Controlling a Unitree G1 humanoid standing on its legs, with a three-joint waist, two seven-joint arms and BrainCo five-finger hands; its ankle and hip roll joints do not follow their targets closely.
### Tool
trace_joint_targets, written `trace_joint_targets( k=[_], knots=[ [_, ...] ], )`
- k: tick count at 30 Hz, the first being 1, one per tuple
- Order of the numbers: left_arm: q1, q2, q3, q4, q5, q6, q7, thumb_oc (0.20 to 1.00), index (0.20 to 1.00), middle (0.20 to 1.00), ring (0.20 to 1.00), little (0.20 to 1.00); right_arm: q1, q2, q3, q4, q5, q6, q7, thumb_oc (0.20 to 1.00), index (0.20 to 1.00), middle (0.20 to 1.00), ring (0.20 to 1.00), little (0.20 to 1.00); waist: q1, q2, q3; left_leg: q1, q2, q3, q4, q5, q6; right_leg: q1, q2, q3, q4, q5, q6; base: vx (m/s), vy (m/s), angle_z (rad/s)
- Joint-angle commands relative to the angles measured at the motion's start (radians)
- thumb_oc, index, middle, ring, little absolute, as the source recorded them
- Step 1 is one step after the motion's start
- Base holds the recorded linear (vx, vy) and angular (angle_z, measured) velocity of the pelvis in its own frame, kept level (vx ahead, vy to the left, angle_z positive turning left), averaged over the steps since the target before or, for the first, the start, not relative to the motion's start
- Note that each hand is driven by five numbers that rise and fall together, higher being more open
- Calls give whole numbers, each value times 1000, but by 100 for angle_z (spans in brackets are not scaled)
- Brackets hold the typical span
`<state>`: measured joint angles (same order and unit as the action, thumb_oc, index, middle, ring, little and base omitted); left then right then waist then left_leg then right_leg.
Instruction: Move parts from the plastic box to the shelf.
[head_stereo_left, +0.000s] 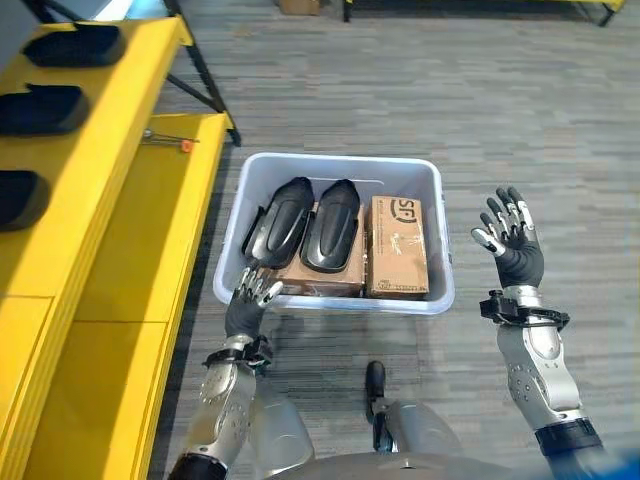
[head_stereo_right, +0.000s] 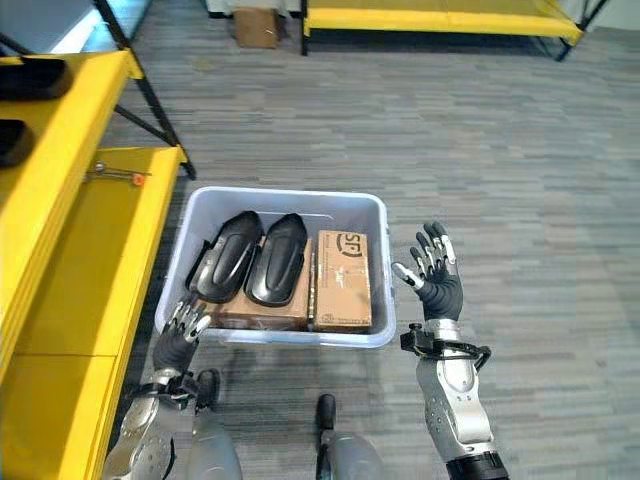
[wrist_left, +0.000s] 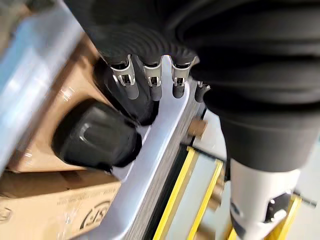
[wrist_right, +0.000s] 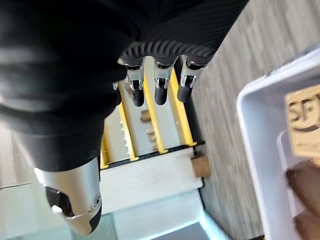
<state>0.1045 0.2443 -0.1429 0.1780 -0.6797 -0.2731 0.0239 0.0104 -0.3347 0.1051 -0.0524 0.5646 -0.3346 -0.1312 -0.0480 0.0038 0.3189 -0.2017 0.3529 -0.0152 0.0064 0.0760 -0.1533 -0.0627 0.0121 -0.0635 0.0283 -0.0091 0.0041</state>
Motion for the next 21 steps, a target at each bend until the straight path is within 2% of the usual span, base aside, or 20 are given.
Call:
trace_joint_targets(
  k=[1,2,4,5,8,14,18,21],
  knots=[
    [20,46,9,-93,-7,-64,-6,1000,1000,1000,1000,1000,9,-20,-12,-77,-32,-49,14,1000,1000,1000,1000,1000,37,-2,-41,60,-38,30,60,47,30,-56,-196,17,175,-42,129,99,236,-105],
    [20,46,9,-93,-7,-64,-6,1000,1000,1000,1000,1000,10,-20,-12,-77,-32,-49,14,1000,1000,1000,1000,1000,37,-3,-41,59,-39,31,63,45,31,-55,-198,18,174,-41,130,60,220,-52],
    [2,67,9,-100,-5,-73,2,1000,1000,1000,1000,1000,33,-11,-19,-79,-30,-37,7,1000,1000,1000,1000,1000,23,-23,-6,22,-86,69,154,-26,35,-35,-267,20,119,5,164,10,331,4],
    [0,72,11,-104,-2,-76,13,1000,1000,1000,1000,1000,34,-7,-15,-80,-31,-32,10,1000,1000,1000,1000,1000,22,-30,2,9,-99,81,172,-43,37,-37,-285,25,92,24,171,-10,251,3],
    [-2,79,13,-105,1,-80,20,1000,1000,1000,1000,1000,42,-6,-15,-85,-29,-29,11,1000,1000,1000,1000,1000,21,-42,9,-15,-114,87,192,-63,43,-39,-309,23,66,46,181,1,123,-8],
    [-4,85,19,-108,4,-77,35,1000,1000,1000,1000,1000,25,0,1,-81,-21,-25,12,1000,1000,1000,1000,1000,28,-72,21,-55,-126,90,209,-78,53,-65,-323,18,50,69,186,2,31,-5],
    [-32,89,10,-117,12,-81,53,1000,1000,1000,1000,1000,-11,4,23,-51,-23,-24,-4,1000,1000,1000,1000,1000,31,-77,34,-83,-132,79,207,-70,52,-88,-326,8,55,72,184,-11,-7,1],
    [-86,87,-17,-127,15,-89,76,1000,1000,1000,1000,1000,-110,18,66,24,-26,-24,-43,1000,1000,1000,1000,1000,37,-70,54,-102,-132,72,196,-60,52,-115,-326,1,62,75,183,-32,-20,9]
  ],
)
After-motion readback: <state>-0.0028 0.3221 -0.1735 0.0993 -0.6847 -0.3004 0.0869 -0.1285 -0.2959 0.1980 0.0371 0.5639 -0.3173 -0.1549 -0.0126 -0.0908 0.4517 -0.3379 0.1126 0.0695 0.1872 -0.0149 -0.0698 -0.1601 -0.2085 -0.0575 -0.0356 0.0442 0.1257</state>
